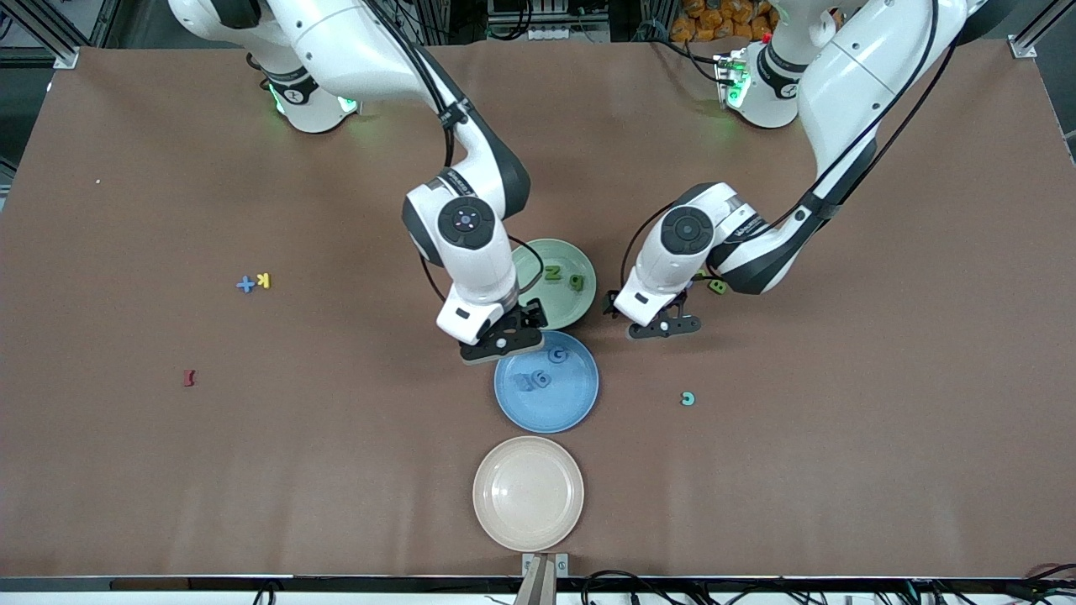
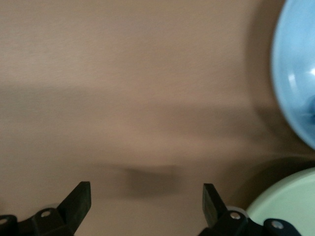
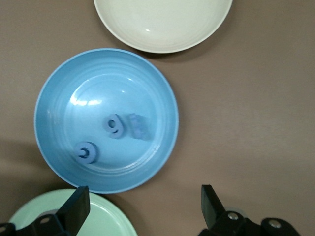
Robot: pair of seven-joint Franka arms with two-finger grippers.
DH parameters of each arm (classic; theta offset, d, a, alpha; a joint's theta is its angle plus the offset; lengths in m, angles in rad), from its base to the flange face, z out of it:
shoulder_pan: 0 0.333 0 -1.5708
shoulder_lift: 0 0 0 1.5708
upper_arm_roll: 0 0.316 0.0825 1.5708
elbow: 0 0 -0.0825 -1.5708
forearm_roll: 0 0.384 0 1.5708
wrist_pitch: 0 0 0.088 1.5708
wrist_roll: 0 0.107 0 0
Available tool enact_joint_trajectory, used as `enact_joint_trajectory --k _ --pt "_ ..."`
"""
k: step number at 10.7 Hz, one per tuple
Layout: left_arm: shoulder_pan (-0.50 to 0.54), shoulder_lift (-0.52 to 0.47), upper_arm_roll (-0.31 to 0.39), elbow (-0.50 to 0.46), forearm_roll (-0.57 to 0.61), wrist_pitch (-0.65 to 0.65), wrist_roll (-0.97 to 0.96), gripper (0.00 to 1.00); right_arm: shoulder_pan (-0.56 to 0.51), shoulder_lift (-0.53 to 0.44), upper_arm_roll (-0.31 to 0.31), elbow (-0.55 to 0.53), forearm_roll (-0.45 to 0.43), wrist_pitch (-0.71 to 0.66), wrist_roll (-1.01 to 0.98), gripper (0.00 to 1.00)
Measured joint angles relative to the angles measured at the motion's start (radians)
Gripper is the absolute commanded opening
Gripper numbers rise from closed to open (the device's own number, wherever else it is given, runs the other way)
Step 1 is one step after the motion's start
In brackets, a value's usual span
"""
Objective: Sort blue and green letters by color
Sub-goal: 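Move the left gripper to the green B while the right gripper withdraws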
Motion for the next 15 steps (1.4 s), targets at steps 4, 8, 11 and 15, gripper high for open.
enact_joint_trajectory --k 4,8,11,15 --pt "0.095 -0.099 -0.003 -0.168 0.001 0.068 0.112 1.0 -0.034 -0.127 -0.008 -0.184 -0.003 0.051 -0.149 1.0" --pt "0.198 -0.196 -0.004 -0.348 0.002 0.165 0.19 1.0 -0.08 -0.221 -0.017 -0.382 -0.004 0.168 -0.31 1.0" --pt "0.267 -0.232 -0.005 -0.403 0.002 0.174 0.13 1.0 -0.117 -0.266 -0.018 -0.424 -0.004 0.169 -0.392 1.0" --pt "0.282 -0.241 -0.009 -0.408 0.002 0.178 -0.243 1.0 -0.118 -0.275 -0.017 -0.432 -0.004 0.168 -0.417 1.0"
